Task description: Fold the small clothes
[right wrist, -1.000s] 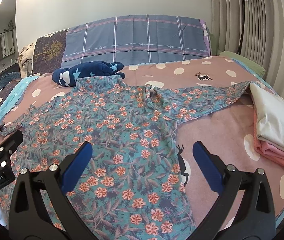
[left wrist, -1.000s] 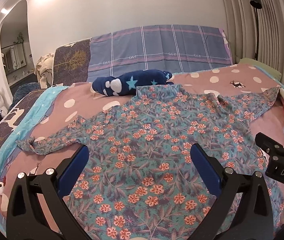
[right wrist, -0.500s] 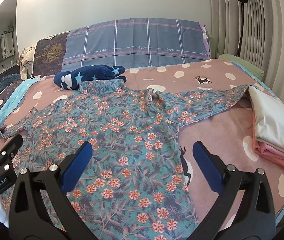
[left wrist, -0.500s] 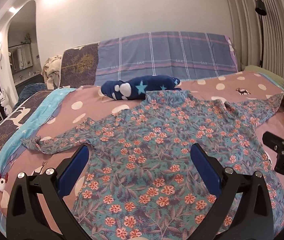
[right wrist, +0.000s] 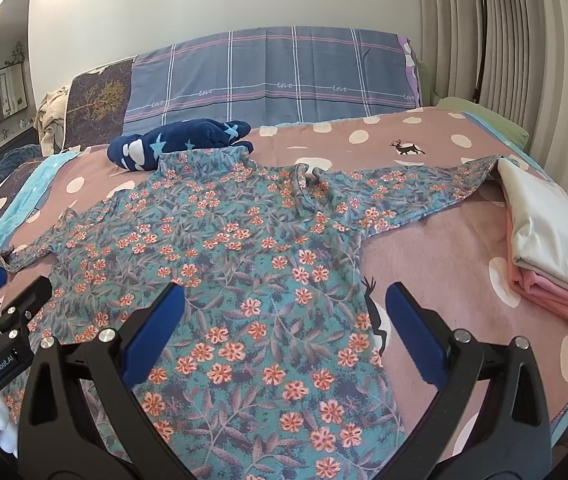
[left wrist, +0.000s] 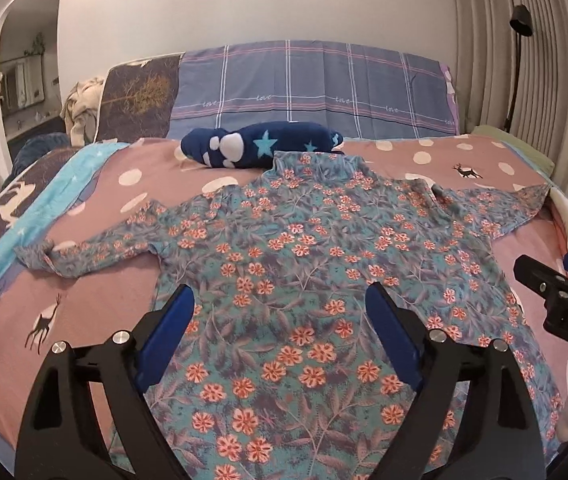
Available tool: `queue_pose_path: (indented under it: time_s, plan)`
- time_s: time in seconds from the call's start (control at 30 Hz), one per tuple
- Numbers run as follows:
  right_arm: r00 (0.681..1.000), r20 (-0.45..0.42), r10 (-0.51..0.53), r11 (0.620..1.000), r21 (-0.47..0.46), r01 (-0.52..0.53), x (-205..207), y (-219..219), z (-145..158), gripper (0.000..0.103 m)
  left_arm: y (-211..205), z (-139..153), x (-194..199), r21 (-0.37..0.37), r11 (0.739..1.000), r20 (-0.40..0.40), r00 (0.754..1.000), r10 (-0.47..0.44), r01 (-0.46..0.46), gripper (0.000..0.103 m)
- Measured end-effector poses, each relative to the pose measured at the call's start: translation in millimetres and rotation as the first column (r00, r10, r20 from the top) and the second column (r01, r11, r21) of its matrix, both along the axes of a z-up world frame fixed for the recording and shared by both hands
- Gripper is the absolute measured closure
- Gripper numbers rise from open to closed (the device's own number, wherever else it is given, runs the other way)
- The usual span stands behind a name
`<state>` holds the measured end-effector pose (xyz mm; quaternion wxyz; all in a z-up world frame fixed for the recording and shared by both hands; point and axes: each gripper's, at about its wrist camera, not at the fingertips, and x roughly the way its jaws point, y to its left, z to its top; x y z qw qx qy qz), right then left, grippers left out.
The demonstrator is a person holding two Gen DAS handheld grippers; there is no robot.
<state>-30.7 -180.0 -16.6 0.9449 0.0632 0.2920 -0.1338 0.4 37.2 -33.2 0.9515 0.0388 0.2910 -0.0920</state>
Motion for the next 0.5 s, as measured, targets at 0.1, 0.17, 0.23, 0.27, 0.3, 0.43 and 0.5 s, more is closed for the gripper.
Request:
queue_pose_path:
  time_s: [0.1,0.17,0.23,0.27,0.3,0.43,0.5]
  plan:
    - [1.000,-0.005,-0.002,1.000,0.005,0.002,0.4,0.6,-1.8,0.002,0.3,-1.8,-2.0,0.016,1.000,0.009,1.000,-0.001,0.000,0.014]
    - [1.000,-0.016,0.001,1.000,0.011,-0.001,2.3,0.7,-3.7,0.002,0.5,-1.7,-2.9,0.016,1.000,0.013,1.000,-0.006,0.006,0.014]
    - [1.000,-0.028,0.002,1.000,0.011,-0.002,4.2,1.9,-5.7,0.002,-0.2,-1.4,-2.4,0.016,1.000,0.014,1.000,-0.010,0.010,0.014]
    - [0.999,-0.035,0.003,1.000,0.009,-0.002,5.4,2.5,-6.9,0.002,-0.3,-1.5,-2.5,0.014,1.000,0.014,1.000,-0.011,0.011,0.014]
    - [0.999,-0.041,0.004,1.000,0.008,-0.004,6.3,2.8,-7.7,0.002,-0.8,-1.9,-1.8,0.012,1.000,0.014,1.000,-0.012,0.011,0.014]
    - [0.998,-0.057,0.008,1.000,0.013,-0.007,8.9,2.3,-11.1,0.002,-3.3,-5.7,0.1,0.027,1.000,0.009,1.000,-0.014,0.013,0.014]
    - [0.998,-0.061,0.008,1.000,0.015,-0.007,10.1,2.0,-12.1,0.002,-4.4,-6.9,0.6,0.031,0.999,0.005,1.000,-0.017,0.017,0.014]
